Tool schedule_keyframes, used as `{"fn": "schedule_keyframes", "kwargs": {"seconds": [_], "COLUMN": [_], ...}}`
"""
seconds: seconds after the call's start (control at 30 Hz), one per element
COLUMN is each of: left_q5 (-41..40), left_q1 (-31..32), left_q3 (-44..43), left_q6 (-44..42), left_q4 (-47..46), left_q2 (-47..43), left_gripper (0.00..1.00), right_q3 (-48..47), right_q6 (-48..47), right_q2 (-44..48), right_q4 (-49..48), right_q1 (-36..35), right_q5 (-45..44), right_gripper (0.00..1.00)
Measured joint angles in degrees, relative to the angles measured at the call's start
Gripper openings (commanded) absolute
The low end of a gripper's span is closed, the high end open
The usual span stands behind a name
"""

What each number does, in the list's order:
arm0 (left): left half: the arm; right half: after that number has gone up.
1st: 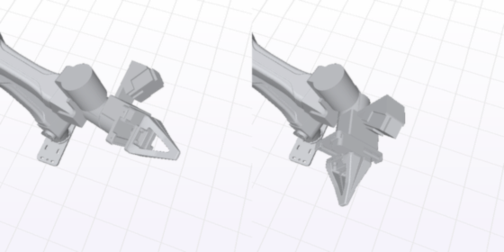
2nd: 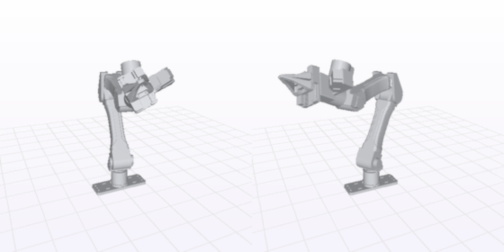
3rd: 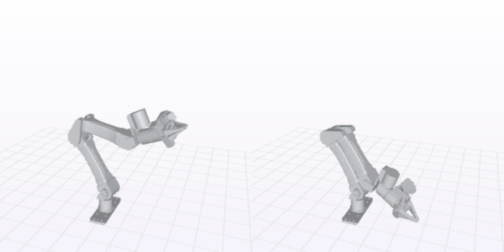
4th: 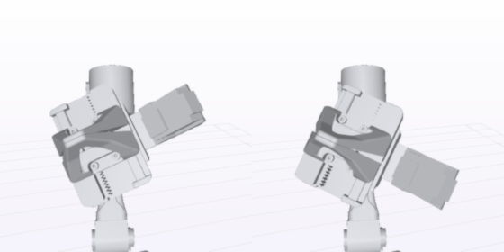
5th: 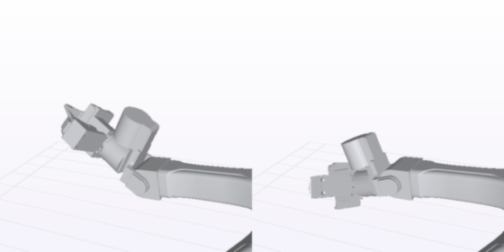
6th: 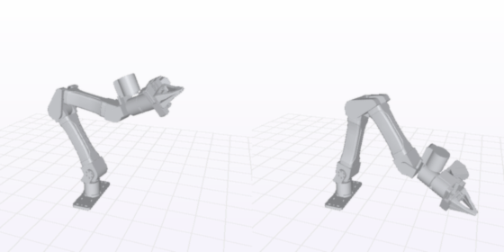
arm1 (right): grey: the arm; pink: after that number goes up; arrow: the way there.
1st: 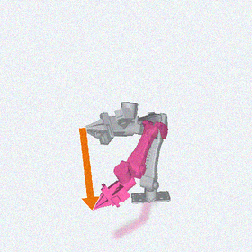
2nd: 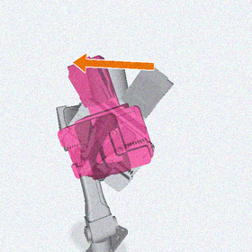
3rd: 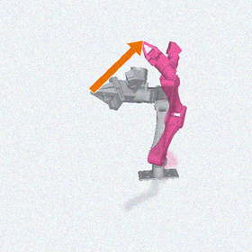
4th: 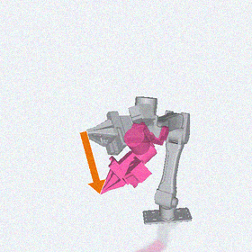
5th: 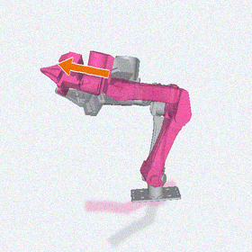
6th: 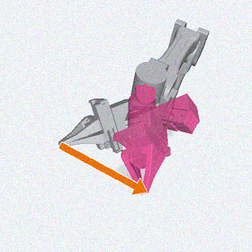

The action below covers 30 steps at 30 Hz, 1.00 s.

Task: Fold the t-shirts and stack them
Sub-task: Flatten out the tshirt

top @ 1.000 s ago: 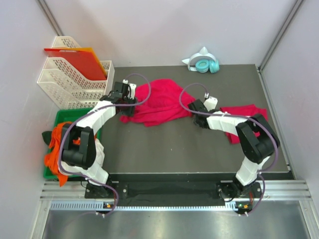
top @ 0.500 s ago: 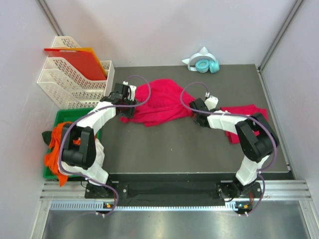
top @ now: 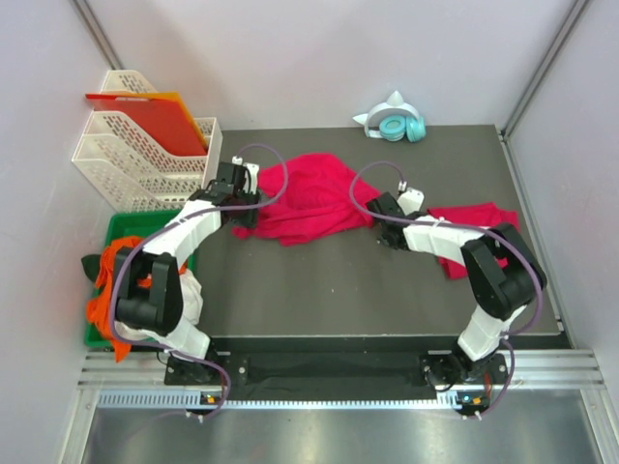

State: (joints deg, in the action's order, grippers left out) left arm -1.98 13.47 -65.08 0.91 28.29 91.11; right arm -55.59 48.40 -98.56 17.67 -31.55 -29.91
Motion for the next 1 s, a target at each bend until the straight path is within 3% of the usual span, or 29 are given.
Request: {"fn": "schedule_keyframes", "kwargs": {"seconds": [0.43, 1.0], "left_q5": [3.13, -5.86], "left_q1": [-1.01, -4.85], "left_q3": [2.71, -3.82], "left_q6": [3.61, 6.40], "left_q4": [-1.90, -2.69], "left_q2": [0.17, 8.50], "left_gripper": [0.44, 0.45], "right_q3": [-0.79, -1.25], "right_q6": [-1.81, -1.95], "right_q2": [4.26, 4.22], "right_q4": [5.99, 7.23], "right_q1": [-2.51, -3.23], "right_q5": [-2.45, -3.10], "right_gripper": [0.00, 0.00]}}
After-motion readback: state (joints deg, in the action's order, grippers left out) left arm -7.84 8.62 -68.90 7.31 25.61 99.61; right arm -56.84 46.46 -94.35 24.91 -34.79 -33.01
